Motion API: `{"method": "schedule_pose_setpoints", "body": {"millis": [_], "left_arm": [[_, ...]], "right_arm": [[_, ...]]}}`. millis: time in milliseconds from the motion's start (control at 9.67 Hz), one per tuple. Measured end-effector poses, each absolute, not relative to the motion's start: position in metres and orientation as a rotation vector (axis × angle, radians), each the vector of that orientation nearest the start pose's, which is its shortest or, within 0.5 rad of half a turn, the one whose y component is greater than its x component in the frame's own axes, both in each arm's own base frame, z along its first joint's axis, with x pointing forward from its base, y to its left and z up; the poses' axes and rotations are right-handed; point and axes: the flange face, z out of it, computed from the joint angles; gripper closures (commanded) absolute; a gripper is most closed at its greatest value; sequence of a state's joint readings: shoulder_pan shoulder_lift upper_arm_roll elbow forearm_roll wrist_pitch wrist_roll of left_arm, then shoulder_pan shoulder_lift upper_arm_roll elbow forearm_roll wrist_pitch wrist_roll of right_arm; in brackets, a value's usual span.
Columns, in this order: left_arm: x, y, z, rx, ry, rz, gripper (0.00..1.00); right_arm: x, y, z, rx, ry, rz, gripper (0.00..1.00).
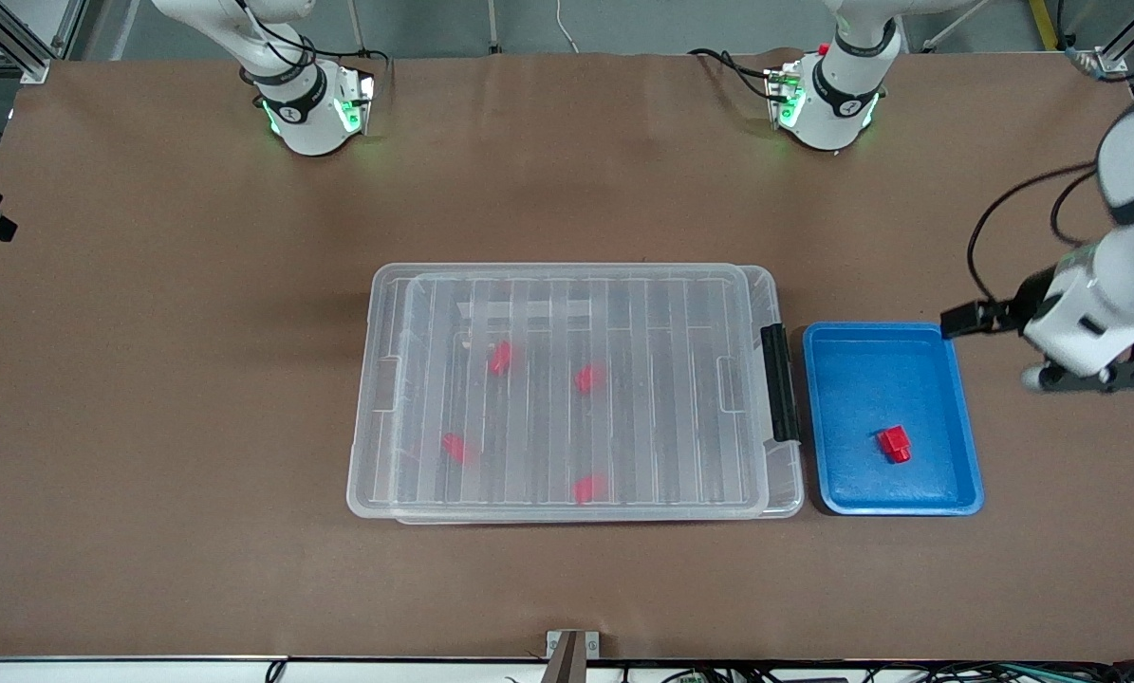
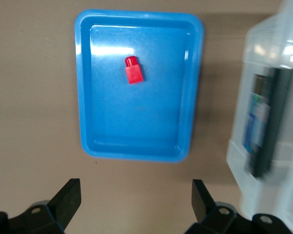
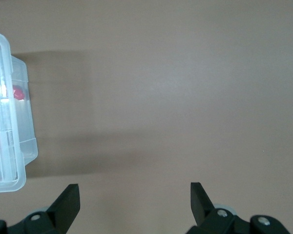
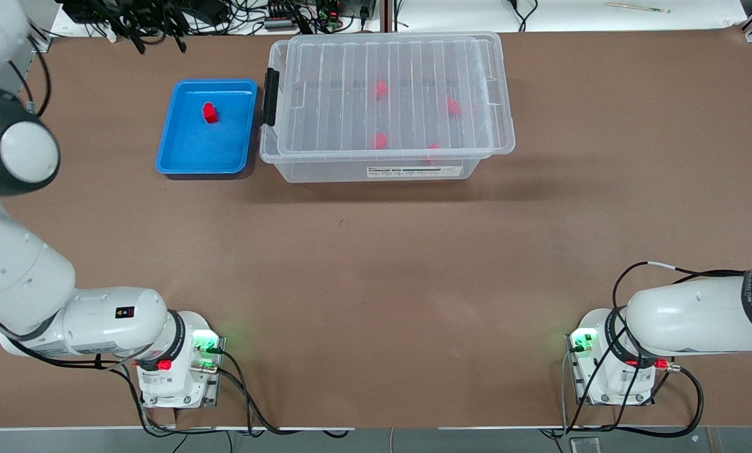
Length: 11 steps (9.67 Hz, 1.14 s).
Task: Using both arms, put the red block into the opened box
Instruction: 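Reach the left gripper down to the red block on the blue tray, then grasp the red block with the left gripper while the right gripper reaches the box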
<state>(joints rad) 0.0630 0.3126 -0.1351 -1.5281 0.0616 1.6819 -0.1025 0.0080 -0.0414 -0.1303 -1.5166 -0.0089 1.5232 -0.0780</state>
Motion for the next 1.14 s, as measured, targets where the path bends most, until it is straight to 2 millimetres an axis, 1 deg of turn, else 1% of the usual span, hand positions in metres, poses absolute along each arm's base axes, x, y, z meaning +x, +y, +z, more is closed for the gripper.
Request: {"method": "schedule_pose_setpoints", "body": {"millis": [103,207,310,414,517,621,724,828,931,1034,1138], "left_arm": [[0.652,-0.027,0.424,-3.091,-0.030,0.265,0.00],[0.665,-0.020,0.382,-3.092,-0.041,0.266,0.00],[0.676,-0.007,0.341,-3.103,-0.069,0.253,0.00],[0.684,0.004,0.302,-3.114,-0.091,0.250,0.00],[0.688,0.006,0.267,-3.122,-0.107,0.251,0.00],[0.690,0.004,0.240,-3.129,-0.124,0.244,0.01],[0.693,0.002,0.220,-3.134,-0.157,0.227,0.10],[0.694,0.001,0.206,-3.136,-0.202,0.205,0.34],[0.695,0.001,0.193,-3.138,-0.233,0.191,0.57],[0.695,0.001,0.185,-3.139,-0.247,0.192,0.84],[0.694,0.001,0.181,-3.138,-0.254,0.195,0.99]], "right_arm": [[0.539,-0.043,0.661,-3.145,-0.001,-0.055,0.00],[0.552,-0.009,0.646,-3.136,-0.086,-0.043,0.00],[0.571,0.027,0.621,-3.125,-0.144,-0.044,0.00],[0.593,0.064,0.586,-3.117,-0.153,-0.043,0.00],[0.612,0.106,0.546,-3.105,-0.142,-0.029,0.00],[0.625,0.145,0.505,-3.090,-0.154,-0.003,0.00],[0.633,0.174,0.470,-3.080,-0.182,0.019,0.00],[0.640,0.192,0.438,-3.075,-0.206,0.034,0.00],[0.647,0.198,0.412,-3.074,-0.214,0.048,0.00],[0.650,0.200,0.394,-3.079,-0.221,0.064,0.00],[0.651,0.203,0.382,-3.084,-0.233,0.075,0.00]]}}
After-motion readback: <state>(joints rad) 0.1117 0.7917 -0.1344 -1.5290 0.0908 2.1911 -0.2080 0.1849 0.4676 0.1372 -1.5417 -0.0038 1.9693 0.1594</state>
